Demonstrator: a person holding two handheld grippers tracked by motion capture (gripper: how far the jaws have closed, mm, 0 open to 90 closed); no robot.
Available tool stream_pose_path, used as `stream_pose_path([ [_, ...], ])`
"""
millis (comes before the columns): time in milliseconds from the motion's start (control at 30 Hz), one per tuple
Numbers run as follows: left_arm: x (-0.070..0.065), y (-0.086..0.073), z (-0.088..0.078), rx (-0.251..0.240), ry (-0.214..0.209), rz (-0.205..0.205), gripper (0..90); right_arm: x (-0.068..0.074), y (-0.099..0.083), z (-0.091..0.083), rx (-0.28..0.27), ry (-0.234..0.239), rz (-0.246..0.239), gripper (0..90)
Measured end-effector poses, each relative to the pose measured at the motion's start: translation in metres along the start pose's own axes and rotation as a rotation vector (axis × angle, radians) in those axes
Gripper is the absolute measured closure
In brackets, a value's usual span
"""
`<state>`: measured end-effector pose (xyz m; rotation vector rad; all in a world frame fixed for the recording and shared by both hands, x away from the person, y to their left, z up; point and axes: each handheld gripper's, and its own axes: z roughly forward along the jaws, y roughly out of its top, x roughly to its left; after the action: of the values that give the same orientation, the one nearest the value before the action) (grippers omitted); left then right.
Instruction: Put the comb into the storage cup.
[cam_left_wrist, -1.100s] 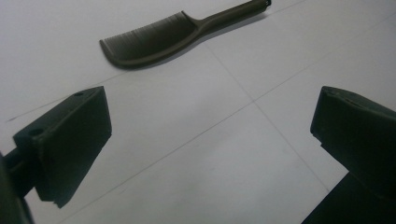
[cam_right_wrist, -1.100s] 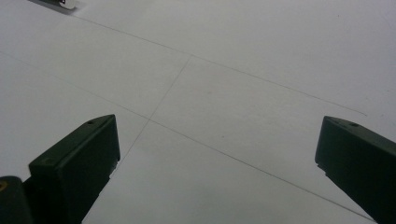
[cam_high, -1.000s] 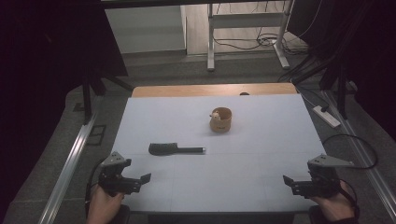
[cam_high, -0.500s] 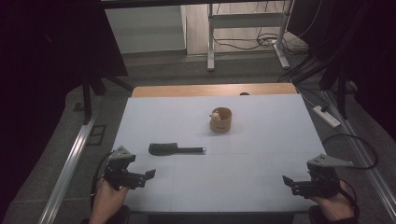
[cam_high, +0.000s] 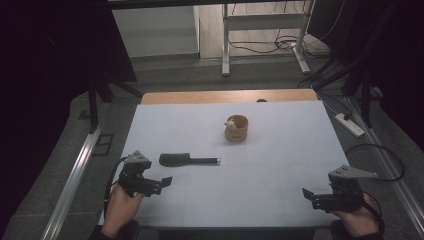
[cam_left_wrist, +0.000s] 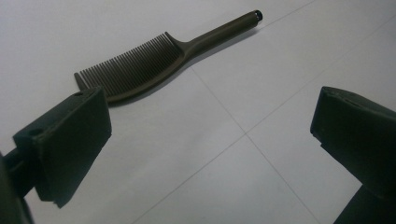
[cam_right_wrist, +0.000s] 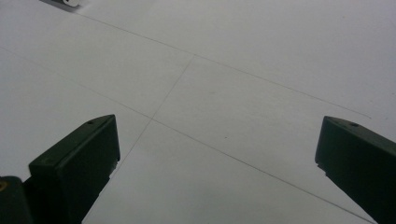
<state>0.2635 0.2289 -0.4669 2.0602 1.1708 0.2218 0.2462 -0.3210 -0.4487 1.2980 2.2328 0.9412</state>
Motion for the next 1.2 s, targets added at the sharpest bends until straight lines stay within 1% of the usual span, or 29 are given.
stream_pose_path([
  [133, 0.000, 0.006, 0.006, 0.008, -0.007, 0.007, 0.0, 0.000, 0.000, 0.000, 0.001, 0.000, 0.001, 0.2],
  [267, -0.002, 0.011, 0.011, 0.018, -0.002, 0.020, 0.0, 0.000, 0.000, 0.000, 0.002, -0.001, 0.000, 0.2],
  [467, -0.002, 0.021, 0.019, 0.028, 0.012, 0.027, 0.0, 0.000, 0.000, 0.000, 0.003, -0.001, -0.001, 0.2],
  [567, -0.001, 0.025, 0.022, 0.025, 0.005, 0.020, 0.0, 0.000, 0.000, 0.001, 0.006, 0.000, -0.002, 0.2],
  [667, 0.000, 0.028, 0.025, 0.034, 0.005, 0.031, 0.0, 0.000, 0.000, 0.001, 0.007, 0.000, -0.002, 0.3],
  [833, 0.000, 0.037, 0.033, 0.053, 0.000, 0.055, 0.0, 0.001, 0.000, 0.001, 0.009, -0.001, -0.004, 0.3],
  [1200, -0.003, 0.053, 0.048, 0.068, -0.018, 0.087, 0.0, 0.001, 0.000, 0.001, 0.013, -0.001, -0.006, 0.3],
])
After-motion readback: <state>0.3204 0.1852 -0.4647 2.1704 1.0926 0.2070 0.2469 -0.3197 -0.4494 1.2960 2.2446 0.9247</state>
